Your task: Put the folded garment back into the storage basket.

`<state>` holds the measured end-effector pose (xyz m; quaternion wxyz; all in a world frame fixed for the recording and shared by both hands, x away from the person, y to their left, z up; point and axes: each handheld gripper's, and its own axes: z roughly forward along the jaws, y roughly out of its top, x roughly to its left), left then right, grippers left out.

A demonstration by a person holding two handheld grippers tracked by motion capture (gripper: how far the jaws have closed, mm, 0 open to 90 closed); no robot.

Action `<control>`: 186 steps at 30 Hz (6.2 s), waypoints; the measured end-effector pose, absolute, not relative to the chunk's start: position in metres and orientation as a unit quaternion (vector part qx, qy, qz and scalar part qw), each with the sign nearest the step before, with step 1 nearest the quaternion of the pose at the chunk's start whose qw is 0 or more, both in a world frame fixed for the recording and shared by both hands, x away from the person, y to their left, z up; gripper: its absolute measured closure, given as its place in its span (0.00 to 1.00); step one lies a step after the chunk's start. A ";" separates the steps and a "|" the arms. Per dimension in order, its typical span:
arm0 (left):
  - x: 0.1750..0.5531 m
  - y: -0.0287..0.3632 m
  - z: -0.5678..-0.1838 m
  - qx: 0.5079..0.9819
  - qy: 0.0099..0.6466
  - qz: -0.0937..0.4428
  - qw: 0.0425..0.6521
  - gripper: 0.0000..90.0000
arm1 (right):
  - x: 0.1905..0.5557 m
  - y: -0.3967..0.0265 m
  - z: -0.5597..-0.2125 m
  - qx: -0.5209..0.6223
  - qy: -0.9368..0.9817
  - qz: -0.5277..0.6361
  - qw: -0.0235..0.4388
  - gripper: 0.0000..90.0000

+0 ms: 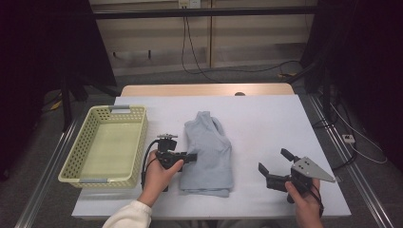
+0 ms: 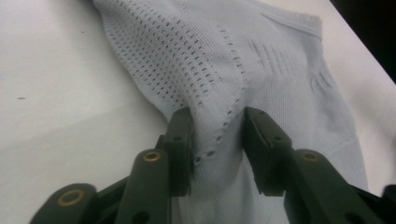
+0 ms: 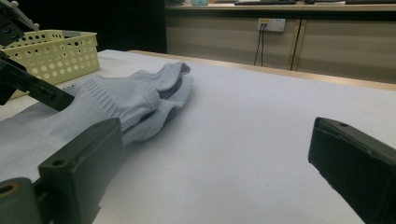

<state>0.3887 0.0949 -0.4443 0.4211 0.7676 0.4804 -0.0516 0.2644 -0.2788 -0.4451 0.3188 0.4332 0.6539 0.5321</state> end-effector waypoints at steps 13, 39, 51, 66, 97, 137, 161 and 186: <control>0.399 0.087 -0.443 0.772 0.488 -0.071 0.401 0.81 | 0.265 -0.279 -0.445 0.436 0.652 0.532 0.319 0.04; 0.424 0.117 -0.378 0.819 0.479 -0.040 0.313 0.84 | 0.263 -0.281 -0.446 0.439 0.650 0.532 0.318 0.04; 0.429 0.122 -0.360 0.835 0.471 -0.019 0.284 0.84 | 0.263 -0.281 -0.446 0.438 0.651 0.532 0.318 0.04; 0.435 0.133 -0.340 0.840 0.467 0.002 0.275 0.84 | 0.263 -0.281 -0.446 0.438 0.651 0.532 0.319 0.04; 0.439 0.165 -0.306 0.838 0.475 0.039 0.266 0.84 | 0.263 -0.281 -0.446 0.439 0.650 0.531 0.320 0.04; 0.442 0.202 -0.241 0.821 0.495 0.060 0.277 0.84 | 0.262 -0.281 -0.446 0.439 0.651 0.530 0.321 0.04; 0.445 0.237 -0.216 0.801 0.522 0.088 0.281 0.84 | 0.262 -0.281 -0.446 0.442 0.649 0.528 0.323 0.04; 0.467 0.268 -0.224 0.774 0.542 0.129 0.300 0.84 | 0.262 -0.281 -0.446 0.440 0.651 0.527 0.323 0.04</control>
